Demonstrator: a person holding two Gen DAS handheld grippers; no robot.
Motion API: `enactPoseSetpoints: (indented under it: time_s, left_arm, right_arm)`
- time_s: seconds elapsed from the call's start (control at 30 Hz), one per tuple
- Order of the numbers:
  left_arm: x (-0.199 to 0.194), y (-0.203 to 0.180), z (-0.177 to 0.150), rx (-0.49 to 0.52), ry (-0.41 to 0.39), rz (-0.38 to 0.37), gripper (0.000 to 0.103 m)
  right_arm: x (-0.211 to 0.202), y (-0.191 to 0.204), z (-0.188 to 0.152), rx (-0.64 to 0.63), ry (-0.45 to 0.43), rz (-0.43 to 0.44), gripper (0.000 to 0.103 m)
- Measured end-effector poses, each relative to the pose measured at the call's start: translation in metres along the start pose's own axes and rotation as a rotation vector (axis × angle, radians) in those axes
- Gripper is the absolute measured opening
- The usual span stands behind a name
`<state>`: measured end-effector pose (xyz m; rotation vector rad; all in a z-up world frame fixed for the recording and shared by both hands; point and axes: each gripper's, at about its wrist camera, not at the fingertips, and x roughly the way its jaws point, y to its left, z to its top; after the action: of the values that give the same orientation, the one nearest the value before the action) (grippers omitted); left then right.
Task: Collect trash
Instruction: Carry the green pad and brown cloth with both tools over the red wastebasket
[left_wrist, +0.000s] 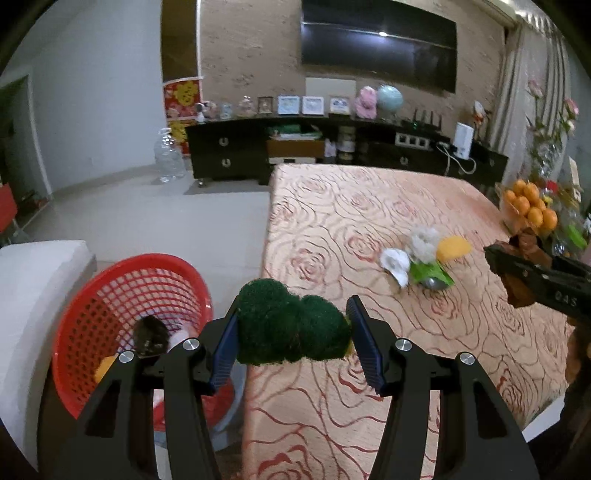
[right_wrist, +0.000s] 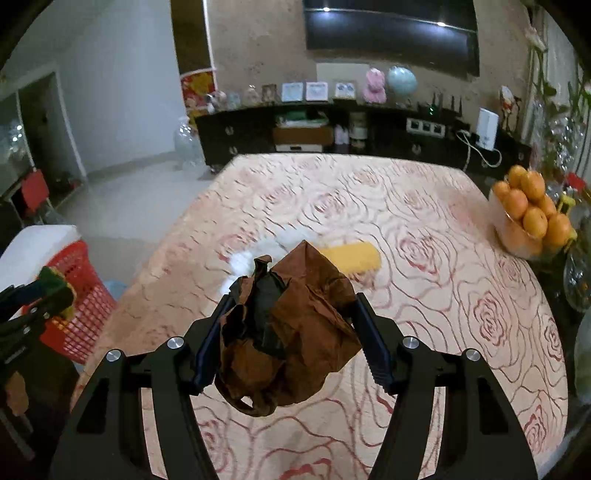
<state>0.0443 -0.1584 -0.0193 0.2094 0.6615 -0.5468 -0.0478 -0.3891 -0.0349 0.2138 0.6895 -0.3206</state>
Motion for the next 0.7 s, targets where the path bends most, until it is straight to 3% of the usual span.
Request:
enactPoseSetpoints:
  time_s: [0.43,0.7]
  left_arm:
    - [-0.029,0.07,0.053,-0.009,-0.1,0.17,0.053]
    - [-0.031,0.121,0.049,-0.135,-0.106,0.223,0.053]
  right_arm:
    - [-0.006,0.05,0.038,-0.047,-0.054,0.083,0.062]
    - [0.011,0.103,0.072,-0.133,-0.039,0.172,0.062]
